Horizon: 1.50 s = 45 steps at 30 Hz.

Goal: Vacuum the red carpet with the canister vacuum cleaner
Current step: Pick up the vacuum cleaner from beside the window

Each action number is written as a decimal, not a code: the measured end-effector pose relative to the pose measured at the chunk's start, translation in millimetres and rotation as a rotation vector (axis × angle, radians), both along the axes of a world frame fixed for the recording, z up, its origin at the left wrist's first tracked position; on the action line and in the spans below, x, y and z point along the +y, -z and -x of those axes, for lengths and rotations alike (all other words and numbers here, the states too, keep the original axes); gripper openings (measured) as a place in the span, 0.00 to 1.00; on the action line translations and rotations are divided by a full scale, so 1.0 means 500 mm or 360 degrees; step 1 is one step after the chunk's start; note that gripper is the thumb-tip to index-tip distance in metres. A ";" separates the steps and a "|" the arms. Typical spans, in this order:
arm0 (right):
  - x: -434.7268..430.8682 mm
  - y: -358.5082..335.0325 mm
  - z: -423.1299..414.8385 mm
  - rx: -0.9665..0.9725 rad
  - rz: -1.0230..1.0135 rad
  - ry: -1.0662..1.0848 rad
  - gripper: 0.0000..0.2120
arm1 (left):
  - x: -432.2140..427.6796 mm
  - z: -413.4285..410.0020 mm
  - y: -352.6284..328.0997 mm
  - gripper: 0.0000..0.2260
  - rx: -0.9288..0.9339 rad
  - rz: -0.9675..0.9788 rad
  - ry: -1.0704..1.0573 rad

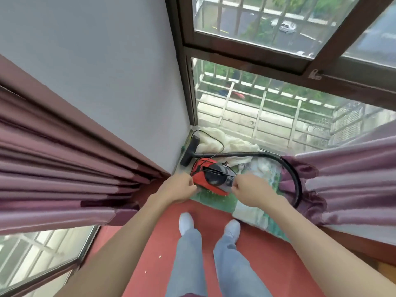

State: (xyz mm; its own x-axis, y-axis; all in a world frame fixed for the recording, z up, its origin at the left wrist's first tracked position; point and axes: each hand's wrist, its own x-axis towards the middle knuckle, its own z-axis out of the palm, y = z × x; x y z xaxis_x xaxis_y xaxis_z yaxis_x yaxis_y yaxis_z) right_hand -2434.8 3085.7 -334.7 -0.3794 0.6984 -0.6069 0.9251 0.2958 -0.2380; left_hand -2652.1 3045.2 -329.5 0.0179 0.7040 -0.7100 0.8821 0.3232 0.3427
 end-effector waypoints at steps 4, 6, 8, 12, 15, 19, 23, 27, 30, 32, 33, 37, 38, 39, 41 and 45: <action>0.059 0.123 0.035 -0.0045 0.0059 0.0039 0.14 | 0.066 0.031 0.105 0.10 -0.0013 0.0027 -0.0097; 0.085 0.196 0.051 -0.0043 0.0091 0.0094 0.15 | 0.105 0.046 0.183 0.11 -0.0006 0.0016 -0.0101; 0.098 0.272 0.063 -0.0044 0.0094 0.0159 0.14 | 0.140 0.050 0.256 0.11 -0.0028 0.0002 -0.0124; 0.104 0.430 0.078 -0.0049 0.0147 0.0260 0.11 | 0.182 0.049 0.420 0.10 -0.0198 0.0032 -0.0272; 0.094 0.538 0.073 -0.0040 0.0186 0.0275 0.10 | 0.172 0.049 0.546 0.07 -0.0315 0.0154 -0.0471; 0.093 0.666 0.056 0.0078 0.0215 0.0352 0.12 | 0.125 0.046 0.687 0.07 -0.0651 0.0445 -0.1262; 0.153 0.800 0.057 0.0228 0.0114 0.0670 0.18 | 0.118 0.051 0.811 0.07 -0.0905 0.0506 -0.1881; 0.225 0.862 0.093 0.0314 -0.0081 0.0634 0.20 | 0.172 0.045 0.862 0.05 -0.1252 0.0528 -0.2417; 0.264 0.925 0.146 0.0336 -0.0163 0.0327 0.23 | 0.204 0.033 0.920 0.08 -0.1392 0.0572 -0.2658; 0.290 0.966 0.182 0.0369 -0.0216 0.0132 0.26 | 0.205 0.021 0.955 0.09 -0.1464 0.0594 -0.2750; 0.304 0.985 0.198 0.0367 -0.0216 0.0074 0.27 | 0.203 0.016 0.969 0.09 -0.1499 0.0607 -0.2792; 0.353 1.069 0.228 -0.0011 -0.0025 -0.0128 0.29 | 0.184 0.002 1.018 0.05 -0.1605 0.0629 -0.2979; 0.357 1.085 0.225 -0.0144 -0.0004 -0.0186 0.27 | 0.180 0.003 1.022 0.07 -0.1622 0.0619 -0.2997; 0.359 1.099 0.218 -0.0236 -0.0037 -0.0243 0.24 | 0.179 0.004 1.025 0.10 -0.1640 0.0606 -0.3022; 0.362 1.108 0.205 -0.0347 -0.0184 -0.0374 0.15 | 0.178 0.009 1.031 0.11 -0.1698 0.0577 -0.3093; 0.361 1.053 0.210 -0.0221 -0.0279 -0.0489 0.08 | 0.191 0.012 1.023 0.16 -0.1806 0.0506 -0.3274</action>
